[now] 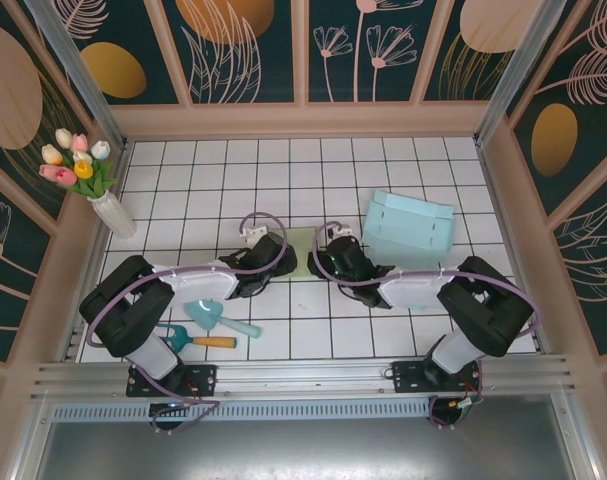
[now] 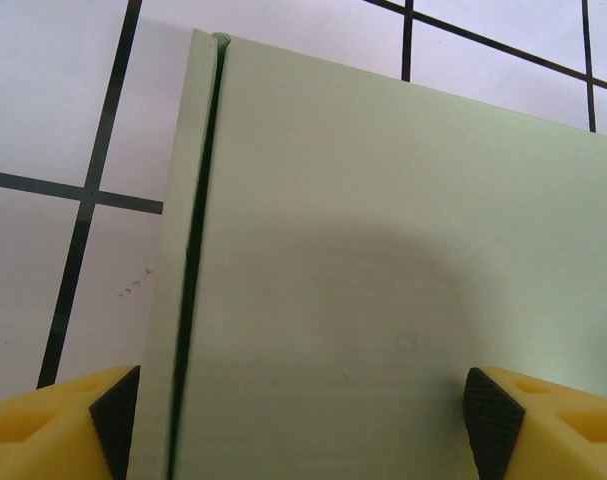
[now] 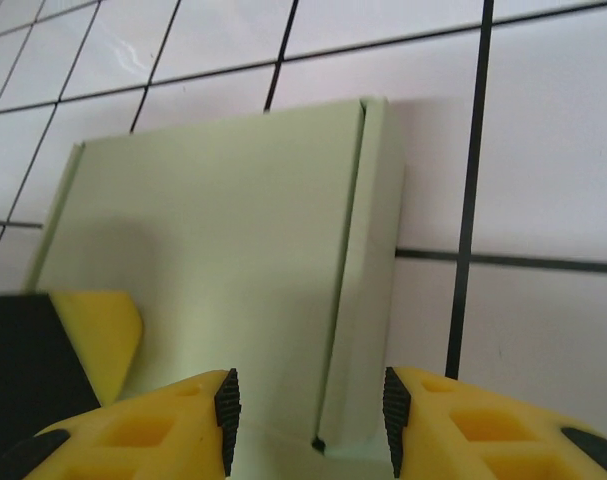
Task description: Fold the paper box
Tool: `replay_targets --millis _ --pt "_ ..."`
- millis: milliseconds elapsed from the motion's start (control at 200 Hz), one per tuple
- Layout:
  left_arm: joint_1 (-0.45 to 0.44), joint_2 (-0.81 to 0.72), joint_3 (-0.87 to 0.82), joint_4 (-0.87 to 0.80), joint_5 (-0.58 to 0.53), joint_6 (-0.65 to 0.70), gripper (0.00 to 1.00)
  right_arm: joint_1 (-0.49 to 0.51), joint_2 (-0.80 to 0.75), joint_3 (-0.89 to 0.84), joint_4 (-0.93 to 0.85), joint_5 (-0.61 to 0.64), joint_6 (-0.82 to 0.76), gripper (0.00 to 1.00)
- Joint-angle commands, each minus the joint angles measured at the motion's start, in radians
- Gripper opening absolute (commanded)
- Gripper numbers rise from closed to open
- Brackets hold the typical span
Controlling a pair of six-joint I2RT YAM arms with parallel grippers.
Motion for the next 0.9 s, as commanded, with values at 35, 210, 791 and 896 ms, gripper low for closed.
replay_targets --millis 35,210,791,896 --pt "-0.001 0.03 0.0 -0.033 0.027 0.028 0.8 -0.053 0.028 0.062 -0.027 -0.035 -0.029 0.46" --pt "-0.001 0.038 0.005 -0.032 0.028 0.045 0.79 -0.125 0.127 0.15 -0.038 -0.102 -0.054 0.46" --pt "-0.001 -0.072 0.039 -0.089 0.0 -0.071 0.91 -0.143 0.237 0.124 0.048 -0.144 0.029 0.38" --pt "-0.002 -0.11 0.051 -0.129 -0.008 -0.157 0.94 -0.142 0.241 0.118 0.053 -0.144 0.038 0.38"
